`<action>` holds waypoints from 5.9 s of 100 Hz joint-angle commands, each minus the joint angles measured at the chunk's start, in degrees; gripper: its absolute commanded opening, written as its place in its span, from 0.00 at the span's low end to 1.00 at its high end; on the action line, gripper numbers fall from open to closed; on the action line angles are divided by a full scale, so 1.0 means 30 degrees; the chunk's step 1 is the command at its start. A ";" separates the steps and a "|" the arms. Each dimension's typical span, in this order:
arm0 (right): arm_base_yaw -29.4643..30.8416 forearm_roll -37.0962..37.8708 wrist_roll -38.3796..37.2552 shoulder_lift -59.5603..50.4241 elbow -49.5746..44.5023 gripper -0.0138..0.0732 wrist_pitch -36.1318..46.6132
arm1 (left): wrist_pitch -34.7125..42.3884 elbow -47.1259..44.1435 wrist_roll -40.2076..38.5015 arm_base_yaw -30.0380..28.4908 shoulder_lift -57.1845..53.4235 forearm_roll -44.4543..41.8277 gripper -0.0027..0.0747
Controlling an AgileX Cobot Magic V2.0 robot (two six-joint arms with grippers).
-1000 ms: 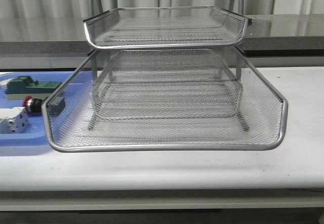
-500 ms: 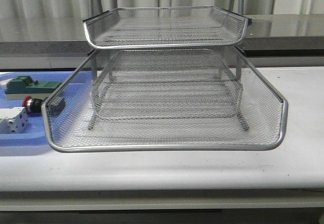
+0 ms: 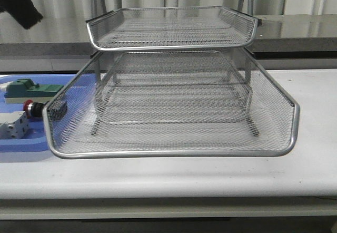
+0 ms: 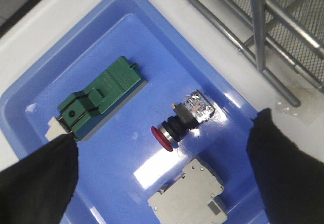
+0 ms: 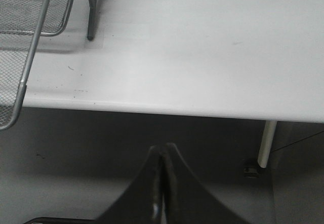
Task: Place button on rack with both arms
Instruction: 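Lower the left gripper onto the red push-button switch and grasp it, then lift the switch and carry it with the left gripper into the pulled-out tier, then open the left gripper and raise it away from the switch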
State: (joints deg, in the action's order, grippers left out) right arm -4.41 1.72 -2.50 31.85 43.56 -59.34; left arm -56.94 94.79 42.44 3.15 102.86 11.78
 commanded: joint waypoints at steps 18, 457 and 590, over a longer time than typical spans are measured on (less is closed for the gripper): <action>0.0018 0.0260 0.0033 0.0057 0.0593 0.08 0.0940 | -0.1975 0.3677 0.2716 -0.0024 0.3216 0.0421 0.85; 0.0018 0.0260 0.0033 0.0057 0.0593 0.08 0.0940 | -0.5215 0.2882 -0.1681 1.3019 0.1439 -0.1291 0.01; 0.0018 0.0260 0.0033 0.0057 0.0593 0.08 0.0940 | -0.5215 0.2835 -0.3599 1.1858 -0.2654 -0.1792 0.72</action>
State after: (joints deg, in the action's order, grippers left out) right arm -4.41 1.77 -2.59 31.85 43.56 -59.34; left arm -71.41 101.75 33.26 40.55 100.62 6.13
